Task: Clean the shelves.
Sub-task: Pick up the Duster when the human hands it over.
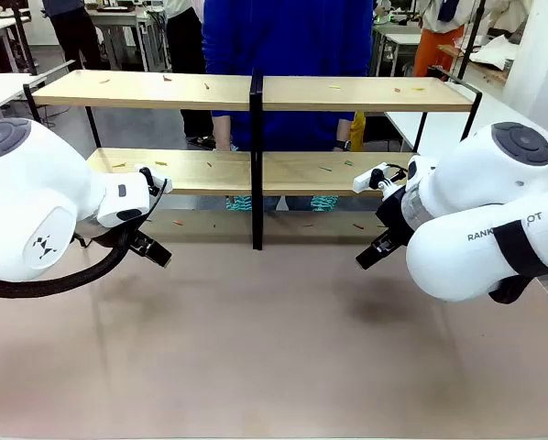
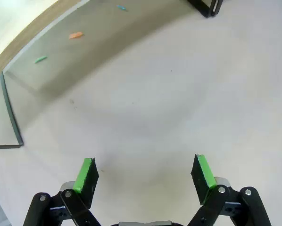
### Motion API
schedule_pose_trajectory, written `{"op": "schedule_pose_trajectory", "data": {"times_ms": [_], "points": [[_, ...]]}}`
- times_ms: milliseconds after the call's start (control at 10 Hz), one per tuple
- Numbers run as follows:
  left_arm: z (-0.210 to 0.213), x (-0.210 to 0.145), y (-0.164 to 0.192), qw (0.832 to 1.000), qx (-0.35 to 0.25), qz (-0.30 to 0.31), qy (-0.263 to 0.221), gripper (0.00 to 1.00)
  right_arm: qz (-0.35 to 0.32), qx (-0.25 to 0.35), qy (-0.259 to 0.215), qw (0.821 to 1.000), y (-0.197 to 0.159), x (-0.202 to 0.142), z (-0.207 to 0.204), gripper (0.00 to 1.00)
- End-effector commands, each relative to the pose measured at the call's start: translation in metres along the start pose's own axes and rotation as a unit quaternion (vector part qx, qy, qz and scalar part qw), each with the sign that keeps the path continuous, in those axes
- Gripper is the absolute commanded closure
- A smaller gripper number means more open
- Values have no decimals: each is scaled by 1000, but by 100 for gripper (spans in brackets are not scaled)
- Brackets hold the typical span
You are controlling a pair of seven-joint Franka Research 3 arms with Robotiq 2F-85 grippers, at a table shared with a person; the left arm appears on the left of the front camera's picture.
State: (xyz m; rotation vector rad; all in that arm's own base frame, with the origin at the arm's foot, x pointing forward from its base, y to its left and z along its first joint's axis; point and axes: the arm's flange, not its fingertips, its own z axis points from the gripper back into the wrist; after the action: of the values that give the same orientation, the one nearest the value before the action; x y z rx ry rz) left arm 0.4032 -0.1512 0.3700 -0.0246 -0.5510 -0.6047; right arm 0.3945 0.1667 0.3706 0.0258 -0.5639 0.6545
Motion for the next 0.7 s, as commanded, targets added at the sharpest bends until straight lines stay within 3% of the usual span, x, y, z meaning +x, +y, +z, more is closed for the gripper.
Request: {"op": "schedule_pose_trajectory", "data": {"times_ms": [0,600], "points": [[0,0,0,1000,0,0,0,0,0,0,0,1000,0,0,0,0],[0,0,0,1000,0,0,0,0,0,0,0,1000,0,0,0,0]]}}
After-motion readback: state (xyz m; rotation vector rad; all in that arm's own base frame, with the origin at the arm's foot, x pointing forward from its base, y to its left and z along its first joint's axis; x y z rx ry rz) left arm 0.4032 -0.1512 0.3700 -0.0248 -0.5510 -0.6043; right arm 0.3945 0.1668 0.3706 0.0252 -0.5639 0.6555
